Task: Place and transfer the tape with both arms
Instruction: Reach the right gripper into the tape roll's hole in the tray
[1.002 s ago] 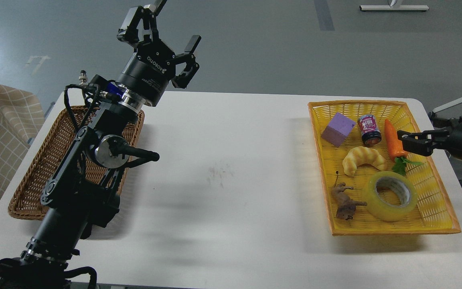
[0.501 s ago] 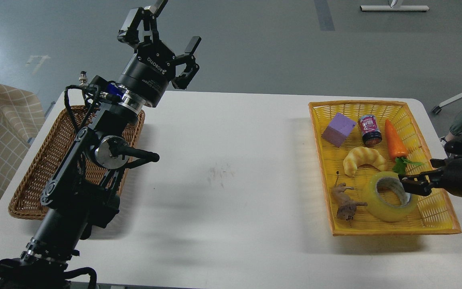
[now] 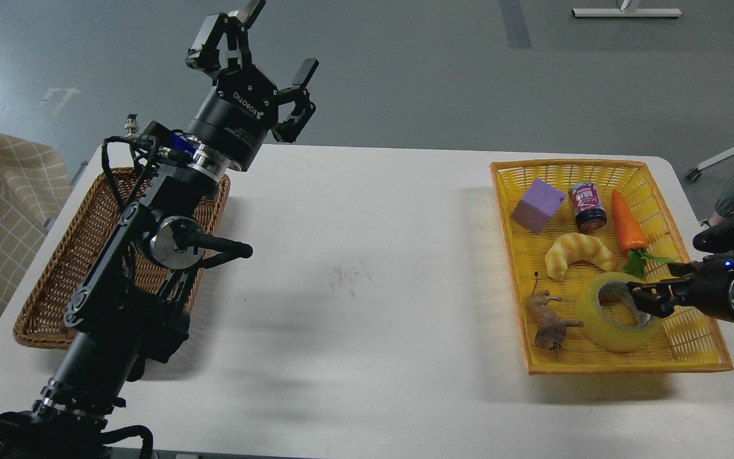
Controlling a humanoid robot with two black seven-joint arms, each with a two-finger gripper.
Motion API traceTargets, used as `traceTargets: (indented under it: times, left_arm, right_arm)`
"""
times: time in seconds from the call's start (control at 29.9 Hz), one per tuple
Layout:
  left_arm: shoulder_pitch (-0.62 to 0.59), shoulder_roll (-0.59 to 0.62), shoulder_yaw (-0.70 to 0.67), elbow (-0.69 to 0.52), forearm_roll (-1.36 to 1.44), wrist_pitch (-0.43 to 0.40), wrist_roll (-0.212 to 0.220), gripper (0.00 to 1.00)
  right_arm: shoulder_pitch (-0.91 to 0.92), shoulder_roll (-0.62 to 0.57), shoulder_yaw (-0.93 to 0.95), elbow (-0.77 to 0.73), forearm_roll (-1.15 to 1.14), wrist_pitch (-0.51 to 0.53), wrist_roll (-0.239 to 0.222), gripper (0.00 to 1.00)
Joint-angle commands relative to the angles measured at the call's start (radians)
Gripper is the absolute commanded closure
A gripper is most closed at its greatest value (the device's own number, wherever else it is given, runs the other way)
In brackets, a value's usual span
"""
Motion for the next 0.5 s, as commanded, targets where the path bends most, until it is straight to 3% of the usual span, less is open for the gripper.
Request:
traceTargets:
  times: [0.0, 0.37, 0.47]
  left_arm:
    - [0.000, 0.000, 0.000, 0.001, 0.000, 0.000, 0.000, 0.02]
    - [0.002, 0.000, 0.003, 0.003, 0.002, 0.002, 0.001, 0.02]
    - [0.000, 0.011, 0.001, 0.003, 0.000, 0.002, 0.000, 0.02]
  right_arm:
    - [0.002, 0.002, 0.000, -0.009, 0.000, 0.000, -0.001, 0.36]
    - [-0.010, 0.004, -0.002, -0.008, 0.024, 0.000, 0.005, 0.39]
    - [-0.010, 0.010, -0.002, -0.008, 0.029, 0.000, 0.005, 0.46]
